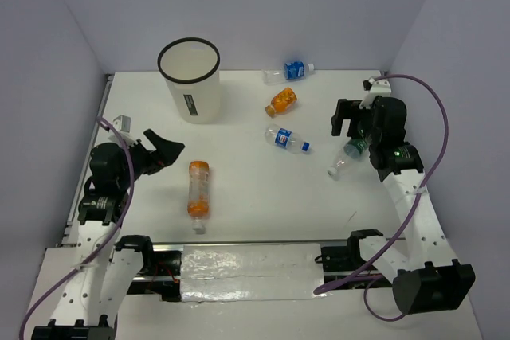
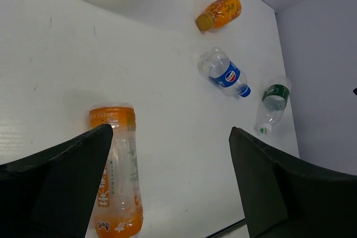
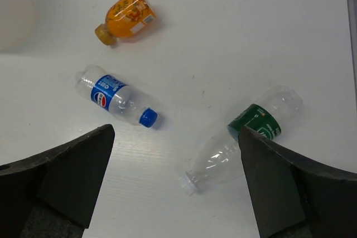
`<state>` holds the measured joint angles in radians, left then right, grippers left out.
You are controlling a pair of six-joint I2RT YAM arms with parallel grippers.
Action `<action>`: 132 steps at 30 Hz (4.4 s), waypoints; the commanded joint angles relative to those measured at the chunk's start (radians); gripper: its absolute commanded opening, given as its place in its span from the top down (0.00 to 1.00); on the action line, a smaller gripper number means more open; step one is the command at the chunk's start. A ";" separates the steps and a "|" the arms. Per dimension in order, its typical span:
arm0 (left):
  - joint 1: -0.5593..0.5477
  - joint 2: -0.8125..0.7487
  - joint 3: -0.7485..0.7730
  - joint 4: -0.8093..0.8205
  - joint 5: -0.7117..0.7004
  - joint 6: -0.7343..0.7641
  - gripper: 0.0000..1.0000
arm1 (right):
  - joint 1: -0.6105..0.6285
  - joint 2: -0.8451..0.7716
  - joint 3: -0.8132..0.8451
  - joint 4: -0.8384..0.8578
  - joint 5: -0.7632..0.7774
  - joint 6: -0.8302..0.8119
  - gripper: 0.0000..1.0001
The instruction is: Put the plastic bottles in the bin
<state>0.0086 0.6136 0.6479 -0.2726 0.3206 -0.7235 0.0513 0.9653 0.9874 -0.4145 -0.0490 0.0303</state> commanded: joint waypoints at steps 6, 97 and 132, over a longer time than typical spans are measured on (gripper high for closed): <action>-0.001 0.017 0.030 -0.089 -0.064 0.010 0.01 | -0.002 -0.037 0.023 -0.021 -0.158 -0.166 0.00; -0.237 1.126 1.227 0.385 -0.693 0.400 0.01 | 0.142 0.389 0.210 -0.283 -0.549 -0.739 0.00; -0.142 -0.158 0.023 -0.114 -0.273 -0.172 0.01 | 0.343 1.043 0.511 -0.141 -0.175 -0.719 0.48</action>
<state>-0.1390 0.4950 0.7250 -0.4042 0.0055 -0.7727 0.3790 2.0415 1.4654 -0.5655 -0.1905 -0.6739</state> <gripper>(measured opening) 0.994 0.644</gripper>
